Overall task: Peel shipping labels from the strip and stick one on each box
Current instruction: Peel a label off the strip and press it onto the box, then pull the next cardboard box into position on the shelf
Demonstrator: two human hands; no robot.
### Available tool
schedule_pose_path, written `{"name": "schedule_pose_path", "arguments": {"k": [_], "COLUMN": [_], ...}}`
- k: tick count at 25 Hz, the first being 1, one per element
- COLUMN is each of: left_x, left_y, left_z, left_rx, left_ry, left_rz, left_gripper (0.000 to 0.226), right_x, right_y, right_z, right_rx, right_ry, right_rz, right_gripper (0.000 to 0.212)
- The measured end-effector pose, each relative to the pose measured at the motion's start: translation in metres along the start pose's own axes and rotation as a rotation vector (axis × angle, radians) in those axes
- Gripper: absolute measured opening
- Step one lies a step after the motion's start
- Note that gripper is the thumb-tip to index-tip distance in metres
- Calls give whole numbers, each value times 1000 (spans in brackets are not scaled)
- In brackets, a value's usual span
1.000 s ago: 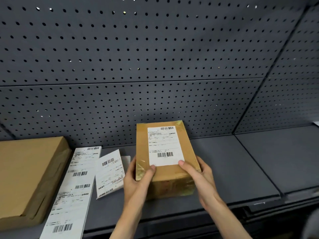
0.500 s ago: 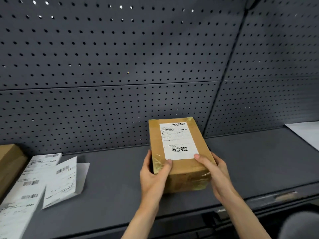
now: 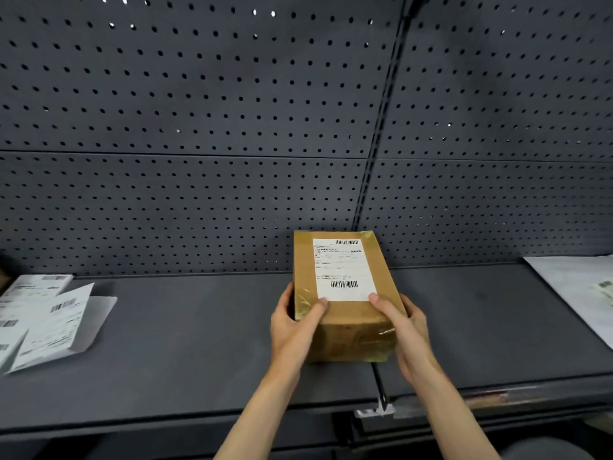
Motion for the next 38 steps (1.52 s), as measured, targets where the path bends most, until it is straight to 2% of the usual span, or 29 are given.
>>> {"name": "schedule_pose_path", "arguments": {"k": [2, 5, 7, 10, 14, 16, 19, 21, 26, 28, 33, 38], "left_x": [0, -1, 0, -6, -25, -31, -41, -44, -56, -64, -55, -34], "left_y": [-4, -3, -2, -3, 1, -1, -11, -21, -38, -37, -43, -52], "left_z": [-1, -3, -4, 0, 12, 32, 80, 122, 244, 291, 416, 480], "left_rx": [-3, 13, 36, 49, 115, 122, 66, 40, -21, -80, -176, -153], "left_ry": [-13, -29, -52, -119, -245, -310, -415, -516, -888, -1004, -1230, -1236], "left_rz": [-4, -20, -32, -69, -138, -168, -249, -289, -416, -471, -440, -412], "left_gripper": [63, 59, 61, 57, 53, 40, 22, 17, 26, 28, 17, 20], "right_x": [-3, -1, 2, 12, 37, 61, 84, 77, -6, -44, -140, -183], "right_y": [-2, -6, -6, -4, 2, 14, 44, 65, 101, 109, 117, 111], "right_z": [0, 1, 0, -4, 3, -2, -45, -91, -235, -282, -387, -445], "right_rx": [-3, 2, 27, 48, -64, -155, -161, -106, 208, 298, 433, 343], "right_ry": [4, 35, 82, 156, 457, 720, 1037, 1065, 1058, 1090, 946, 717], "right_rz": [-12, -2, 10, 40, 214, 369, 644, 787, 935, 904, 580, 337], "right_gripper": [60, 67, 65, 46, 52, 57, 47, 34, 27, 24, 31, 32]}}
Point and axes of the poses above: each hand's wrist, its own y-axis away from the middle knuckle, its own z-axis out of the back of the hand, x = y × z, the point moved 10 cm from there along -y, towards the middle knuckle, and after that the axes turned 8 degrees about -y, right-handed, at the moved point
